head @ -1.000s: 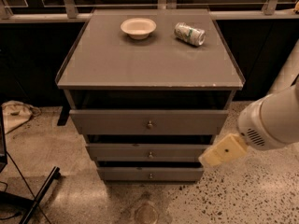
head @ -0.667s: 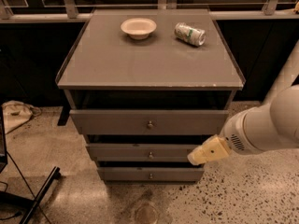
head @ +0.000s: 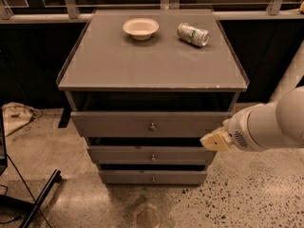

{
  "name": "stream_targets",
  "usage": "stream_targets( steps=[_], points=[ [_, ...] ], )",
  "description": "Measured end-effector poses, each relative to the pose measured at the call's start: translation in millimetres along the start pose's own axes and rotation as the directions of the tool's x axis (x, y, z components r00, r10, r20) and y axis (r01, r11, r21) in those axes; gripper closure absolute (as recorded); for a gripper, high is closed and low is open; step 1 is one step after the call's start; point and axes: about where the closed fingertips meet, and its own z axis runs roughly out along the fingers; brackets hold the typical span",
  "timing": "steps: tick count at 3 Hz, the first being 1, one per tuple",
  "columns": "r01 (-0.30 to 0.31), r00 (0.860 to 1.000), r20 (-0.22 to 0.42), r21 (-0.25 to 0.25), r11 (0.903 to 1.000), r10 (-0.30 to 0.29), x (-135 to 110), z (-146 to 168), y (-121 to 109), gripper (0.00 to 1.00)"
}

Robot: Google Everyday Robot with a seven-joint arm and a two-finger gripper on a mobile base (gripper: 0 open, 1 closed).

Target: Open top drawer

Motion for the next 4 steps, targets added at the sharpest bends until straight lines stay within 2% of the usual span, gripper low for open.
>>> stream_targets(
  steps=[1, 2, 3, 4],
  points=[
    [0.0, 1.0, 0.0, 0.0, 1.0, 0.0, 0.0, 0.0, 0.0, 0.65],
    [0.017, 1.0, 0.01, -0.023, 0.9996, -0.017, -0.5, -3.0, 4.0, 0.89],
    [0.018, 0.998, 0.058, -0.056, 0.9983, -0.014, 4.7, -2.6, 4.3, 1.0],
    [-0.072, 0.989, 0.122, -0.075, 0.9946, 0.081, 24.8, 10.4, 10.4, 1.0]
  ],
)
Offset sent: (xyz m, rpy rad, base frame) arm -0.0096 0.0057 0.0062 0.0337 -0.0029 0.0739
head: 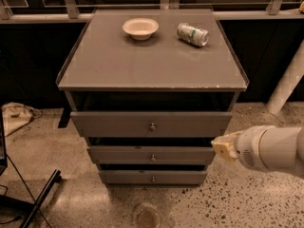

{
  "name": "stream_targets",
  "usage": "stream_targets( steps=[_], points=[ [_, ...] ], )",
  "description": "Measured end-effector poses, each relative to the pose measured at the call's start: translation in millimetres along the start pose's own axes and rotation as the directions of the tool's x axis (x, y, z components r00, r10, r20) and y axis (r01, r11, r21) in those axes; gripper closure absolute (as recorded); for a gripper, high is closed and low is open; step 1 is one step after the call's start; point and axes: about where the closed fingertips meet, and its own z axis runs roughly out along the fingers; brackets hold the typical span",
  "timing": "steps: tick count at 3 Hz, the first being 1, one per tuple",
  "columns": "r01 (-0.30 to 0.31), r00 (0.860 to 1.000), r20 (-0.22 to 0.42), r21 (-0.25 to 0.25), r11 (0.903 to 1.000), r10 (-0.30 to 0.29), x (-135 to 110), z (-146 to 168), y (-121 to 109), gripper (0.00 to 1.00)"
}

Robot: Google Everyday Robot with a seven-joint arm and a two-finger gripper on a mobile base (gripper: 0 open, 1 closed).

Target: Open top drawer

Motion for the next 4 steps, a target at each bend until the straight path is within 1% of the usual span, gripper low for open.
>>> stream_targets(
  steps=[1, 2, 3, 4],
  points=[
    [-0.119, 0.989, 0.091, 0.027, 0.9925, 0.116, 26.9, 19.4, 1.1, 1.0],
    [-0.188, 0.963, 0.208, 0.078, 0.979, 0.169, 22.0, 36.0, -18.1, 1.0],
    [-0.236, 0.924, 0.345, 0.172, 0.9566, 0.166, -7.1, 40.5, -66.6, 1.0],
    [-0.281, 0.883, 0.442, 0.232, 0.9315, 0.156, -45.9, 46.0, -119.1, 1.0]
  ],
)
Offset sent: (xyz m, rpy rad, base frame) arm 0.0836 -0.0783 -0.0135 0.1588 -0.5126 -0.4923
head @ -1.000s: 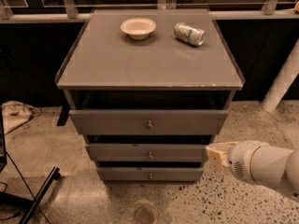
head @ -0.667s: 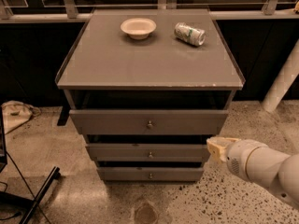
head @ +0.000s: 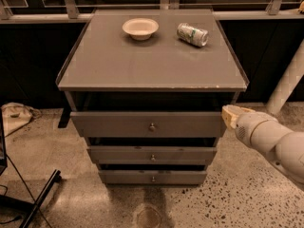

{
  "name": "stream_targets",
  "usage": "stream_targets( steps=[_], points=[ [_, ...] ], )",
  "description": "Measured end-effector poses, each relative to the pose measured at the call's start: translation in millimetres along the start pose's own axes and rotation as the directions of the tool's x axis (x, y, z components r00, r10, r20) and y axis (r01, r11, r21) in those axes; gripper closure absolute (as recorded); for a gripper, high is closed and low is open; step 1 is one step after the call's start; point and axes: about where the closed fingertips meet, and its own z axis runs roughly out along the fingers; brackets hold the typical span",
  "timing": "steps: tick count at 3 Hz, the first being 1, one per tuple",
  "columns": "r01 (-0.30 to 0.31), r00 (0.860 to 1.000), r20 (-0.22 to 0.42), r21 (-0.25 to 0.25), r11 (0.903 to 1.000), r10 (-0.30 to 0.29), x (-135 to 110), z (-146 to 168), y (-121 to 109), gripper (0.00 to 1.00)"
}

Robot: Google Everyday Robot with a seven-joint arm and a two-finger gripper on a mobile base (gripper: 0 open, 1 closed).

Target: Open top drawer

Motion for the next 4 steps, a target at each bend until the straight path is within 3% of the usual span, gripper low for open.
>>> stream_targets(
  steps=[1, 2, 4],
  points=[
    [0.0, 1.0, -0.002, -0.001, 1.0, 0.0, 0.8, -0.9, 0.8, 1.0],
    [-0.01, 1.0, 0.006, -0.011, 0.9999, 0.01, 5.5, 24.7, -0.7, 1.0],
    [-0.01, 1.0, 0.006, -0.06, 0.9981, 0.01, 16.6, 111.5, -3.4, 1.0]
  ],
)
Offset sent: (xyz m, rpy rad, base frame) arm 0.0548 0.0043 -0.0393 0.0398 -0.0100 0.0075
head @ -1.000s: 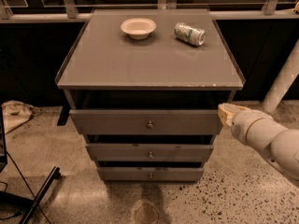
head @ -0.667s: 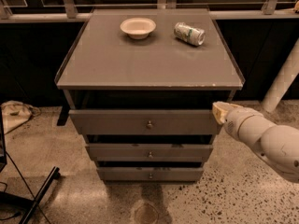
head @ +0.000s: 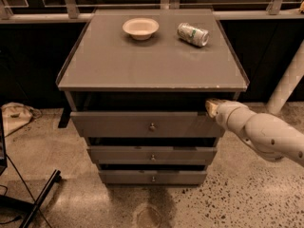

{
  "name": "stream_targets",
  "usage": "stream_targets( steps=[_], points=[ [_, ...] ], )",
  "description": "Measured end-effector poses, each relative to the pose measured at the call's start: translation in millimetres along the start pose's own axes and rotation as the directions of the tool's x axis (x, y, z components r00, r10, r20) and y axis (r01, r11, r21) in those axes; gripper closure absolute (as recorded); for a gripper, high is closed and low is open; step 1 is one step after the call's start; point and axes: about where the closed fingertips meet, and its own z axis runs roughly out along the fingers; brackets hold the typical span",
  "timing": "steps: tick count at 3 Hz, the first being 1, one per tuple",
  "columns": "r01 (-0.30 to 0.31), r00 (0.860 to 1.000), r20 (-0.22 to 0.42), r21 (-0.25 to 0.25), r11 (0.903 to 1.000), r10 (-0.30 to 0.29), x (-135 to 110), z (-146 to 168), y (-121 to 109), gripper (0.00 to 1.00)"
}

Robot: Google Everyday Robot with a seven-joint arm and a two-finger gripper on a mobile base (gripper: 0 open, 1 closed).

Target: Open top drawer

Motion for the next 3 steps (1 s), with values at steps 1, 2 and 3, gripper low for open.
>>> stream_targets(
  steps=[1, 2, 3],
  points=[
    [0.013, 0.999, -0.029, 0.004, 0.9999, -0.013, 6.1, 52.9, 3.5, 1.0],
    [0.02, 0.999, -0.036, 0.002, 0.9998, -0.02, 7.4, 57.3, 5.3, 1.0],
    [0.071, 0.994, -0.081, -0.012, 0.9974, -0.072, 15.5, 62.1, 9.3, 1.0]
  ],
)
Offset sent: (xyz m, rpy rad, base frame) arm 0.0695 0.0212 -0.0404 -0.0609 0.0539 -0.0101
